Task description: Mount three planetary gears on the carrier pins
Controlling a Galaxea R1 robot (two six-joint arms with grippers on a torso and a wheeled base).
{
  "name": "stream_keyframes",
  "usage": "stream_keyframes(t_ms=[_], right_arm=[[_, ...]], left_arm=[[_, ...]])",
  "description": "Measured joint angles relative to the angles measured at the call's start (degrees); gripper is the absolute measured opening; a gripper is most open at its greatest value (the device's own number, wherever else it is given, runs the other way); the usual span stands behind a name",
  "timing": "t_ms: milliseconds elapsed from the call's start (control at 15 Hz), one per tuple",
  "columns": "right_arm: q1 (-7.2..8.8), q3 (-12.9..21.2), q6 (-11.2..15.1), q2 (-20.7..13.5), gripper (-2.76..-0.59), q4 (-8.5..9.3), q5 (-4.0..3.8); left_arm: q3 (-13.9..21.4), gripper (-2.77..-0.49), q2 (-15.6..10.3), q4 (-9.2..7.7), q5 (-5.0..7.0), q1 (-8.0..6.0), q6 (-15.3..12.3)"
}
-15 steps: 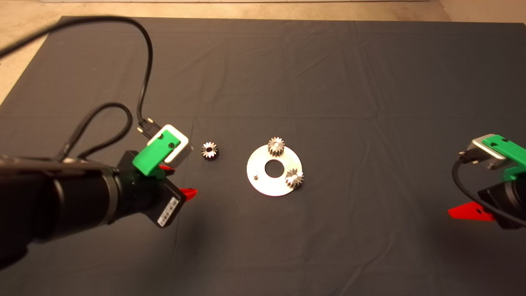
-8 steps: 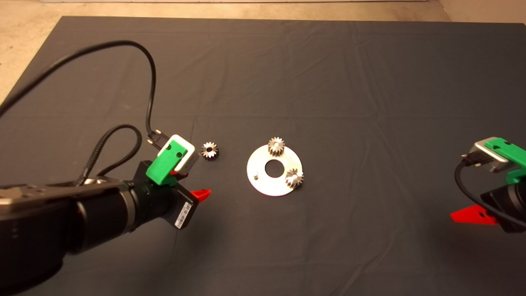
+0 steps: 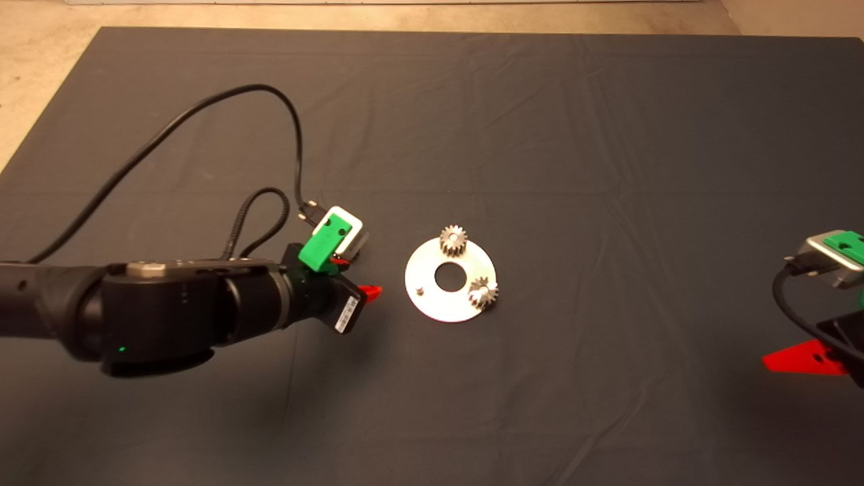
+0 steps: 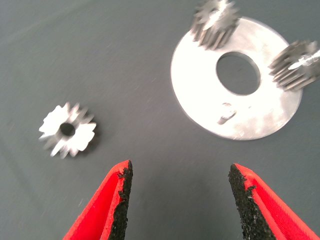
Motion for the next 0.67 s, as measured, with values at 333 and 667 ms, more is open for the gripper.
stream_keyframes(t_ms=[333,667], right_arm=[[0.05,0.02,-2.63,-3.35,-1.47,1.02,0.11],[0.68,0.02,-5.11,-6.10,-1.47,2.57,0.19]], left_arm=[[-2.79,-1.95,0.85,-0.01,-0.11,0.09,1.56],[-5.13,-1.95,0.84,-0.01,-0.09,0.09,5.53]])
